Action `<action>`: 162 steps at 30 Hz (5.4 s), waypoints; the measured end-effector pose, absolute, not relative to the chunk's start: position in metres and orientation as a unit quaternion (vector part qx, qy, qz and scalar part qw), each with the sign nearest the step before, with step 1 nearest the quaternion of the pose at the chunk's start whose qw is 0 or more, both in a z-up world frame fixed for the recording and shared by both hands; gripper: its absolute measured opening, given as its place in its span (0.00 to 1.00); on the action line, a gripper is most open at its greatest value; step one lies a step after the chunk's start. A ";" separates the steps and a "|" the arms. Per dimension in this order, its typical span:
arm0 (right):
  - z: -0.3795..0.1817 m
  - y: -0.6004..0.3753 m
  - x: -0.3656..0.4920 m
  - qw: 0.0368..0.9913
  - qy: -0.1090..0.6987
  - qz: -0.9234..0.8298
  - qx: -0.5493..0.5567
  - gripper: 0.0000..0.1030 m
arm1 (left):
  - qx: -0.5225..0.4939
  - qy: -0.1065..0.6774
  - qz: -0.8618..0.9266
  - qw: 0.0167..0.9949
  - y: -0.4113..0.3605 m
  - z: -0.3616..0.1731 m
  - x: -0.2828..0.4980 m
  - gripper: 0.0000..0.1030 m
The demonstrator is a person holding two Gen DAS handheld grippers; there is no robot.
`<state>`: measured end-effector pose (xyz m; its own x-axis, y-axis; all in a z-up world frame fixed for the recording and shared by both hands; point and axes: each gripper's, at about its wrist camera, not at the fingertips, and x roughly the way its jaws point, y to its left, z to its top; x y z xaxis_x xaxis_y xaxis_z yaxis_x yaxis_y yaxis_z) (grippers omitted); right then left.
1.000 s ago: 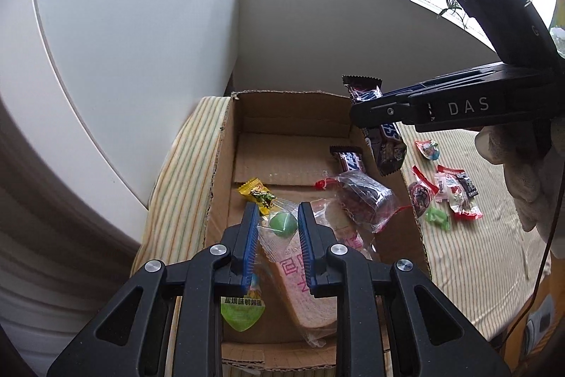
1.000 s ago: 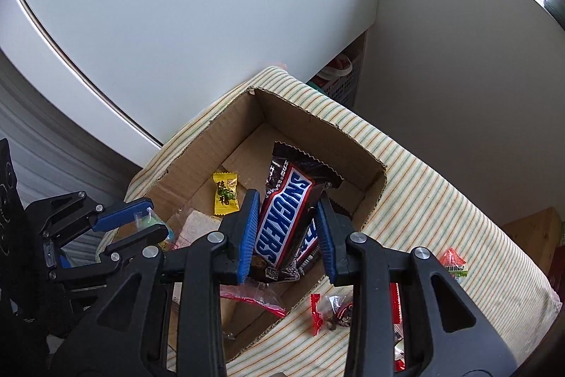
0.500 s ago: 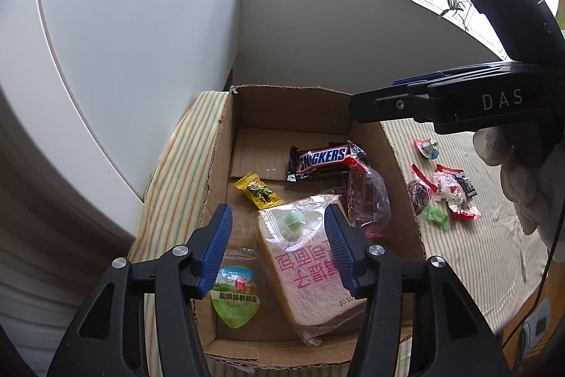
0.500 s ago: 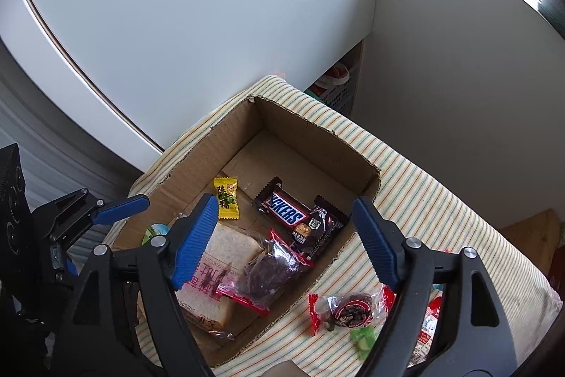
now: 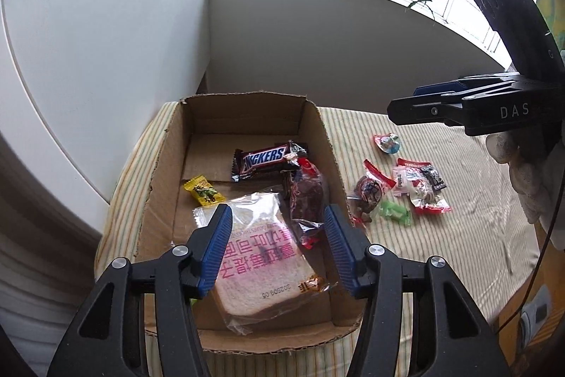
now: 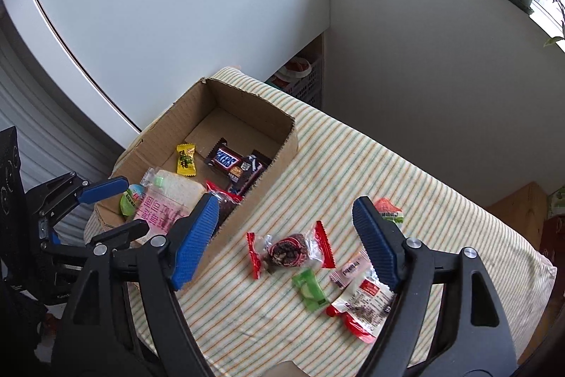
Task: Organize snacks
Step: 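Grasp a green candy with the left gripper while the right grasps a black packet, then carry both items into the box and open both grippers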
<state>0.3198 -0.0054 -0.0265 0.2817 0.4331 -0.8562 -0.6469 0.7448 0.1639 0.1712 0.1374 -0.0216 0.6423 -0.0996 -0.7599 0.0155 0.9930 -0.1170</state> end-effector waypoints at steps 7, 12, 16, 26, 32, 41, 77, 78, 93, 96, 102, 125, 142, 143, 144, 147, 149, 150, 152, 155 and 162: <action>-0.040 -0.060 0.321 0.798 0.510 0.307 -0.092 0.78 | -0.041 0.423 -0.059 0.903 0.098 -0.023 0.174 0.52; -0.060 -0.092 0.325 0.796 0.527 0.288 -0.077 0.78 | -0.039 0.426 -0.079 0.900 0.071 -0.025 0.177 0.52; -0.075 -0.113 0.324 0.793 0.539 0.275 -0.069 0.78 | -0.034 0.432 -0.094 0.896 0.049 -0.030 0.179 0.52; -0.106 -0.138 0.336 0.786 0.561 0.256 -0.043 0.74 | -0.032 0.460 -0.127 0.878 0.004 -0.053 0.185 0.52; -0.127 -0.144 0.348 0.773 0.581 0.252 -0.029 0.60 | -0.028 0.497 -0.130 0.858 -0.013 -0.081 0.198 0.45; -0.143 -0.143 0.359 0.765 0.587 0.263 -0.020 0.55 | -0.070 0.518 -0.096 0.847 -0.007 -0.102 0.232 0.34; -0.137 -0.154 0.358 0.776 0.572 0.263 -0.035 0.07 | -0.007 0.505 -0.089 0.858 -0.021 -0.107 0.227 0.04; -0.136 -0.156 0.357 0.776 0.571 0.265 -0.034 0.07 | -0.010 0.505 -0.091 0.858 -0.020 -0.107 0.226 0.04; -0.119 -0.168 0.353 0.786 0.559 0.264 -0.027 0.04 | -0.026 0.494 -0.087 0.864 -0.014 -0.102 0.223 0.04; -0.108 -0.170 0.347 0.792 0.548 0.268 -0.025 0.03 | -0.033 0.485 -0.093 0.869 -0.011 -0.094 0.218 0.04; -0.080 -0.166 0.339 0.801 0.525 0.288 -0.009 0.03 | -0.045 0.463 -0.089 0.881 0.010 -0.069 0.203 0.04; -0.031 0.028 0.289 0.753 0.497 0.430 -0.036 0.03 | -0.086 0.418 0.010 0.904 0.143 -0.023 0.142 0.04; -0.015 0.030 0.267 0.770 0.480 0.417 -0.045 0.63 | -0.099 0.399 0.026 0.911 0.161 -0.016 0.124 0.46; -0.012 0.024 0.266 0.775 0.478 0.412 -0.041 0.66 | -0.099 0.395 0.028 0.913 0.160 -0.014 0.122 0.46; -0.011 0.018 0.265 0.779 0.476 0.405 -0.038 0.70 | -0.099 0.391 0.029 0.914 0.158 -0.012 0.119 0.46; -0.005 -0.003 0.263 0.791 0.472 0.388 -0.027 0.72 | -0.100 0.388 0.021 0.916 0.150 -0.008 0.113 0.46; -0.003 -0.019 0.262 0.799 0.469 0.376 -0.019 0.72 | -0.097 0.386 0.018 0.917 0.143 -0.006 0.109 0.46; -0.003 -0.027 0.261 0.802 0.467 0.371 -0.015 0.72 | -0.097 0.384 0.012 0.918 0.140 -0.005 0.107 0.46; -0.004 -0.045 0.260 0.809 0.466 0.358 -0.012 0.72 | -0.089 0.383 0.003 0.919 0.130 -0.004 0.104 0.46; -0.010 -0.070 0.265 0.815 0.472 0.336 -0.005 0.72 | -0.080 0.384 -0.017 0.920 0.116 -0.006 0.107 0.46; -0.047 -0.112 0.293 0.819 0.502 0.278 -0.010 0.72 | -0.047 0.399 -0.062 0.914 0.075 -0.015 0.129 0.46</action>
<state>0.2929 -0.1124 -0.0473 0.3421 0.4454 -0.8274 -0.4661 0.8450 0.2621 0.1287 0.0754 -0.0154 0.6737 -0.1501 -0.7236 0.0755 0.9880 -0.1346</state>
